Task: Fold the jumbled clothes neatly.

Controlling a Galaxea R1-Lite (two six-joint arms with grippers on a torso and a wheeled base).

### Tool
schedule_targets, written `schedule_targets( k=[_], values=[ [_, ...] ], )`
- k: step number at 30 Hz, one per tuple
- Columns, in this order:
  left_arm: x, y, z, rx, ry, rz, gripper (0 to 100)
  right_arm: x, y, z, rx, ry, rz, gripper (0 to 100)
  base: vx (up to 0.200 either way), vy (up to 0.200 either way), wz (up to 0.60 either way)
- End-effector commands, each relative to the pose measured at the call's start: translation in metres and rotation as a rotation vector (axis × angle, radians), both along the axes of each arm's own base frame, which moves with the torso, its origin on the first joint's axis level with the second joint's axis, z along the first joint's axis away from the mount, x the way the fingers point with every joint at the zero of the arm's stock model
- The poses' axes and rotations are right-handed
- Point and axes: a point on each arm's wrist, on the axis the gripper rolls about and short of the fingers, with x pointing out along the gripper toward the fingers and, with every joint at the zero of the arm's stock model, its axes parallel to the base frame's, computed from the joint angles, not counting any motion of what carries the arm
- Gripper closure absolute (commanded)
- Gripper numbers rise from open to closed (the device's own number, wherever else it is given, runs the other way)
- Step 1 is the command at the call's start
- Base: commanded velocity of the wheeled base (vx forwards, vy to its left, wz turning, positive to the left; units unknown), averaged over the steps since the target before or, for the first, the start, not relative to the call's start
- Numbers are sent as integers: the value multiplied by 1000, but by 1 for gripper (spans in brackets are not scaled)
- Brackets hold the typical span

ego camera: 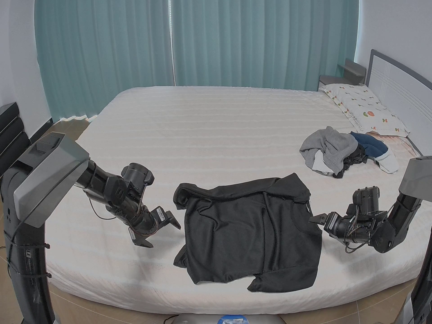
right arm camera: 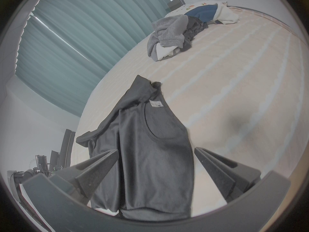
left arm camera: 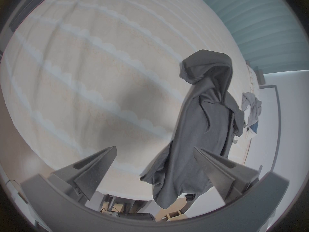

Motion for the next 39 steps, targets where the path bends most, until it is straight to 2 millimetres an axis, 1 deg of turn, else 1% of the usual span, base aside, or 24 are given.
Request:
schedule_targets(
  k=[1,4,5,6,7,9,12,16,18,19,21,26,28,31,33,34,35,36,37,39],
  values=[
    [-45,0,22,-71,-87,54,0,-40,1,-13,11,61,34,0,0,0,0],
    [-55,-4,18,-87,-92,69,0,-46,6,-13,29,65,72,0,0,0,0],
    [-62,-4,13,-97,-95,77,0,-50,11,-13,31,70,101,0,0,0,0],
    [-62,-4,13,-97,-95,77,0,-50,11,-13,31,70,101,0,0,0,0],
    [-67,-4,5,-106,-109,84,0,-51,21,-14,28,71,134,0,0,0,0],
    [-70,-6,4,-119,-134,93,0,-51,26,-14,28,68,146,0,0,0,0],
    [-73,-7,2,-117,-150,120,0,-51,24,-15,33,74,143,0,-200,0,0],
    [-79,-8,-4,-73,-144,125,0,-53,14,-19,73,108,112,0,-200,0,0],
    [-80,-8,-5,-64,-143,127,0,-52,12,-21,85,116,109,0,-200,0,0],
    [-80,-10,-5,-60,-168,130,0,-49,7,-24,109,127,106,0,-200,0,0],
    [-77,-11,-4,-61,-198,142,0,-49,5,-25,118,122,106,0,-200,0,0],
    [-72,-16,-10,-26,-235,160,0,-50,7,-27,126,118,115,0,0,0,0],
    [-67,-20,-13,-6,-249,168,0,-51,8,-30,137,117,107,0,0,0,0],
    [-57,-30,-16,8,-275,171,0,-51,9,-31,167,83,88,0,0,0,0],
    [-50,-43,-21,25,-294,161,0,-52,9,-36,176,65,84,0,0,0,0],
    [-50,-43,-22,27,-295,161,0,-52,9,-36,176,64,84,0,0,0,0],
    [-45,-54,-26,50,-318,153,0,-54,11,-39,177,48,92,0,0,0,0],
    [-41,-60,-28,61,-331,153,0,-56,11,-40,178,39,95,0,0,0,0],
    [-41,-61,-28,63,-332,153,0,-56,11,-40,178,36,95,0,0,0,0],
    [-34,-70,-31,70,-348,138,0,-58,11,-45,179,20,97,0,0,0,0]
  ],
)
